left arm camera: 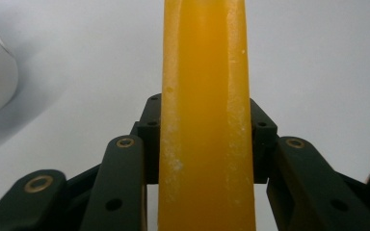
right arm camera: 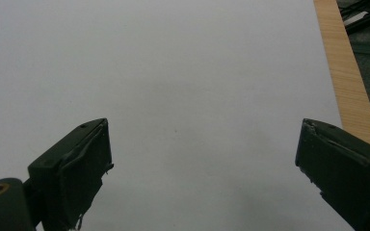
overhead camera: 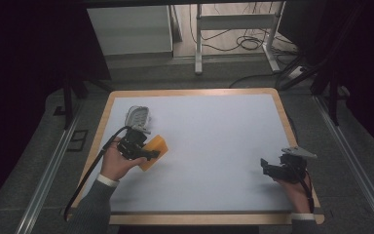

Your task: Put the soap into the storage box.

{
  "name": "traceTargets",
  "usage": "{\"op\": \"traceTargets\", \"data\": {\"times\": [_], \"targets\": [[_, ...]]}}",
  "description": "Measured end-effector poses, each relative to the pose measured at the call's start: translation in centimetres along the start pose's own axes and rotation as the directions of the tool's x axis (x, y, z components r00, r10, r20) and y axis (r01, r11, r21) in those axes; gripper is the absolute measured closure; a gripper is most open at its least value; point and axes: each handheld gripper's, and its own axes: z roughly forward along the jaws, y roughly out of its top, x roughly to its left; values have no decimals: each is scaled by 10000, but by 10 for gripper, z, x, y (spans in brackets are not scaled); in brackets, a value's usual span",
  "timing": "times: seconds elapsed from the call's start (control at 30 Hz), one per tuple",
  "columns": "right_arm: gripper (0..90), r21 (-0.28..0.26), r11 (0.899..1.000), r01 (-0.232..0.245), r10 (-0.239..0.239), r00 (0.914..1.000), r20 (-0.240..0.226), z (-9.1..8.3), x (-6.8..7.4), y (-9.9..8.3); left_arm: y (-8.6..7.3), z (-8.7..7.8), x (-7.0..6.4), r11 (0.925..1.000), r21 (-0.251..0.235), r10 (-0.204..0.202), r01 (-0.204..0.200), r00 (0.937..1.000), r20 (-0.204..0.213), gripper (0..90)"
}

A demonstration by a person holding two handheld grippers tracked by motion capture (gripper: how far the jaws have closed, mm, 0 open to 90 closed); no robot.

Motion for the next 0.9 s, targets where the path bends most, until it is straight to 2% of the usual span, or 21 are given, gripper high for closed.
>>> {"op": "traceTargets", "data": {"times": [0.47,0.9], "targets": [[56,-23,10000,-42,43,10000,46,-1,0,0,6,-2,9,9999,-22,-147,147,9999,31,612],[56,-16,10000,-34,34,10000,63,-1,-1,0,15,-2,20,9995,46,-295,296,9993,-209,612]]}}
